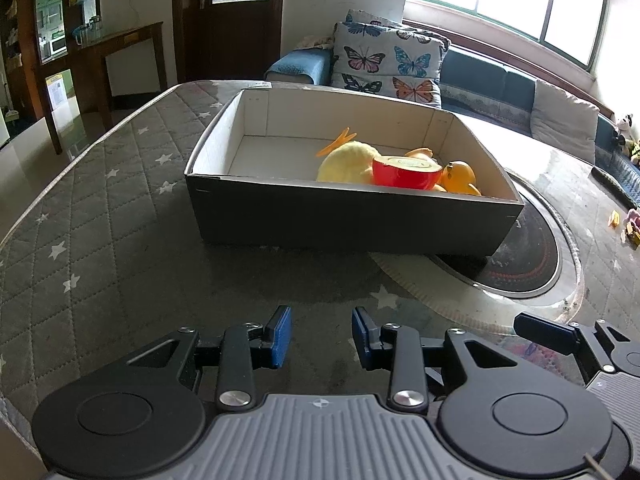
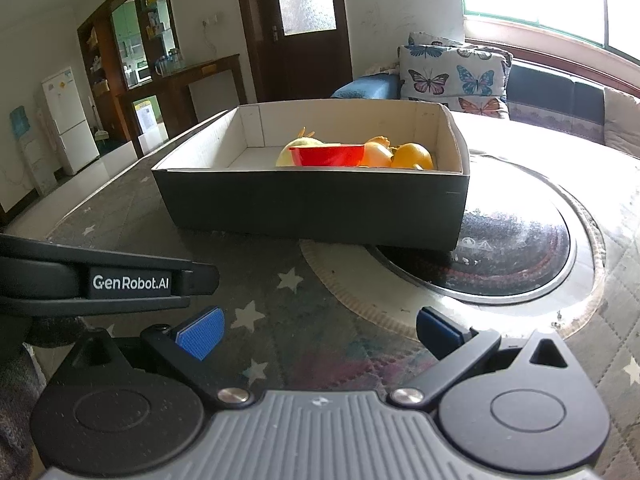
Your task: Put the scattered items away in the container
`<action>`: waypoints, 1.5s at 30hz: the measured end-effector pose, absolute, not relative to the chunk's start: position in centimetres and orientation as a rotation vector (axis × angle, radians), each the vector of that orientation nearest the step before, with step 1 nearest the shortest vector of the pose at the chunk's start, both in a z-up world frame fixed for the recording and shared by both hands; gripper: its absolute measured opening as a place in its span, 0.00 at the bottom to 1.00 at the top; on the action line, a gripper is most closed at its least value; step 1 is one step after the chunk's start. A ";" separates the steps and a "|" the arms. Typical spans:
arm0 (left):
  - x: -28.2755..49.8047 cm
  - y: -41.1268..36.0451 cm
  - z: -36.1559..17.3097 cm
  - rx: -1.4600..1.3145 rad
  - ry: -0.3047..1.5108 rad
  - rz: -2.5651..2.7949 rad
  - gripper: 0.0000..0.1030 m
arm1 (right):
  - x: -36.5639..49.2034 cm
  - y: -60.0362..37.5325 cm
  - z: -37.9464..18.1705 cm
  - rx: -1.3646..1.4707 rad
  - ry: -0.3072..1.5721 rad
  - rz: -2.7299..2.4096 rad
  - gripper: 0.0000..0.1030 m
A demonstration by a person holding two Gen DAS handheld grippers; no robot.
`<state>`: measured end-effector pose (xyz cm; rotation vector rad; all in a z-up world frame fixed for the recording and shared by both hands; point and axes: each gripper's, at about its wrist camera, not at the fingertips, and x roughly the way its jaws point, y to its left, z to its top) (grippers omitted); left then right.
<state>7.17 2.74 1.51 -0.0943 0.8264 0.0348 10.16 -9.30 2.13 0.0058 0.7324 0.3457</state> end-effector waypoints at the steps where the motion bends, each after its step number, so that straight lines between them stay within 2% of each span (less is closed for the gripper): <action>1: 7.2 2.7 1.5 -0.093 0.826 0.035 0.35 | 10.2 -9.3 2.1 0.006 0.732 0.345 1.00; 45: 7.9 1.0 1.8 0.059 0.751 0.079 0.36 | 11.0 -10.1 1.9 0.020 0.748 0.318 1.00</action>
